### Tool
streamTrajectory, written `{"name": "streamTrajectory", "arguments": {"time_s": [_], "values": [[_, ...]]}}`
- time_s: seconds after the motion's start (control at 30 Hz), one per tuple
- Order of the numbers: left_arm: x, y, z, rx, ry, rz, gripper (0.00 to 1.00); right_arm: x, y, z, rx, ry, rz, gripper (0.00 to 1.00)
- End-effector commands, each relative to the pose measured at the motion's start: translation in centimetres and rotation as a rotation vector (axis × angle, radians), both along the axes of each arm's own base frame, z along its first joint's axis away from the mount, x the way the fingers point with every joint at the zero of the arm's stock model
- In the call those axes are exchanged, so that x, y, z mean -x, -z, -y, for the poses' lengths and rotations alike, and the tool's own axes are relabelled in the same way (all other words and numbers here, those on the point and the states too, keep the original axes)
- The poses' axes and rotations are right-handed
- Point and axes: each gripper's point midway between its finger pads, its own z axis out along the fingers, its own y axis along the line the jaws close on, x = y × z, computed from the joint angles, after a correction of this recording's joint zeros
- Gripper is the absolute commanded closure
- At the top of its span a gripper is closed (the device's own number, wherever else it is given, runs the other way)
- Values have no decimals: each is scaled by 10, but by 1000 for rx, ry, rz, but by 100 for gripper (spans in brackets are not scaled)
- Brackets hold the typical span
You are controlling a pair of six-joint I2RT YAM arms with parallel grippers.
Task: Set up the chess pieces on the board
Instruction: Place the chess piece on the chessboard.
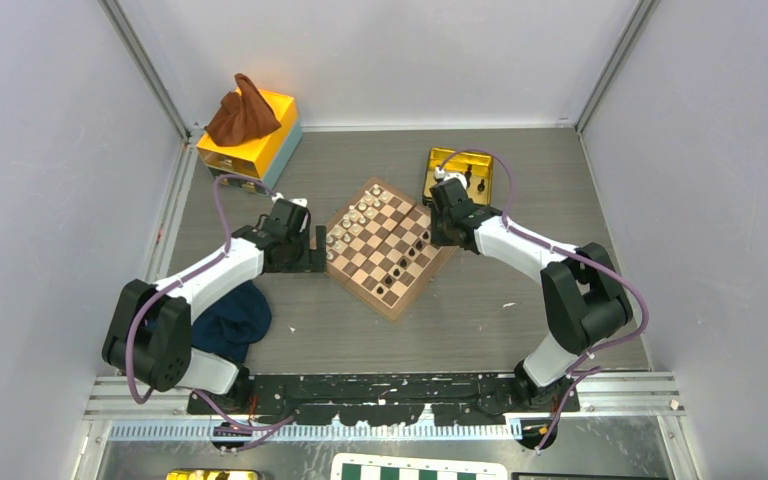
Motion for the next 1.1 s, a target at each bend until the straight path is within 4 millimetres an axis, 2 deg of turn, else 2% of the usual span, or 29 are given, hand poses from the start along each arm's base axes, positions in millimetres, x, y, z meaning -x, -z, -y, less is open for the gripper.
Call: {"name": "streamTrajectory", "arguments": {"time_s": [0.0, 0.23, 0.7, 0.93, 1.07], "values": [[-10, -8, 4, 20, -5, 36, 10, -7, -8, -2, -30, 16, 39, 99], [-9, -7, 4, 21, -4, 35, 10, -6, -6, 0, -27, 21, 32, 99], [-10, -7, 6, 29, -3, 32, 10, -6, -10, 4, -15, 32, 39, 75], [-10, -7, 6, 30, -2, 32, 11, -8, -17, 4, -14, 30, 50, 72], [-10, -7, 6, 29, -3, 34, 11, -11, -29, 3, -19, 24, 68, 71]]}}
